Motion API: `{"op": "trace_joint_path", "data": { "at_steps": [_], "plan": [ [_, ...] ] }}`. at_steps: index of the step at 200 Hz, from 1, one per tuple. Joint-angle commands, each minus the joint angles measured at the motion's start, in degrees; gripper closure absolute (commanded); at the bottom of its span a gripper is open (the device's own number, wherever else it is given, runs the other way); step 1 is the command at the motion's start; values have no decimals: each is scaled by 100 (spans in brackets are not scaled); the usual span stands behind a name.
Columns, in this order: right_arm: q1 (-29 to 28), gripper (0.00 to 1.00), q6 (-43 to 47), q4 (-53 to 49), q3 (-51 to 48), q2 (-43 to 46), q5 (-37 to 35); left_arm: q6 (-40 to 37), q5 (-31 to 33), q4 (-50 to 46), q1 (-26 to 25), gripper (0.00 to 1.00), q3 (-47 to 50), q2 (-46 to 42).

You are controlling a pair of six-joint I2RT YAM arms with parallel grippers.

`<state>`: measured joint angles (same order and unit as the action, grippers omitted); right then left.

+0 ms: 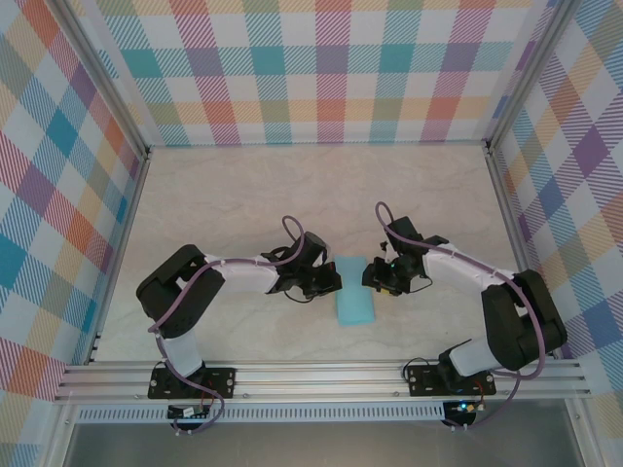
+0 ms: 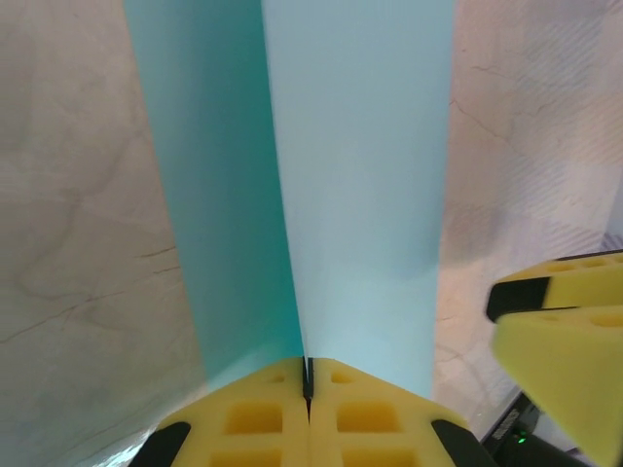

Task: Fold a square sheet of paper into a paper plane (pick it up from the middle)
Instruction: Pick up the square sheet of paper from the center of the table.

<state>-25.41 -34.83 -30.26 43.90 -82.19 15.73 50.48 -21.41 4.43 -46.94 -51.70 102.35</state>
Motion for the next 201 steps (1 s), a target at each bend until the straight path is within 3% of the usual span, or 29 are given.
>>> {"op": "trace_joint_path", "data": {
  "at_steps": [1, 57, 82, 159, 201],
  "plan": [
    [-34, 58, -158, 21, -103, 109, 379, -659, 57, -897, 142, 100, -234, -327],
    [-36, 48, -382, 643, -247, 51, 1160, -864, -102, -1058, 222, 100, -226, -688],
    [-34, 49, -530, 1011, -302, 10, 1535, -841, -148, -1022, 226, 100, -250, -716],
    [-34, 51, -451, 1155, -219, -421, 1420, -644, -242, -736, 225, 100, -145, -649],
    [-26, 48, -174, 709, -83, -449, 894, -642, -162, -761, 226, 100, -110, -673]
  ]
}}
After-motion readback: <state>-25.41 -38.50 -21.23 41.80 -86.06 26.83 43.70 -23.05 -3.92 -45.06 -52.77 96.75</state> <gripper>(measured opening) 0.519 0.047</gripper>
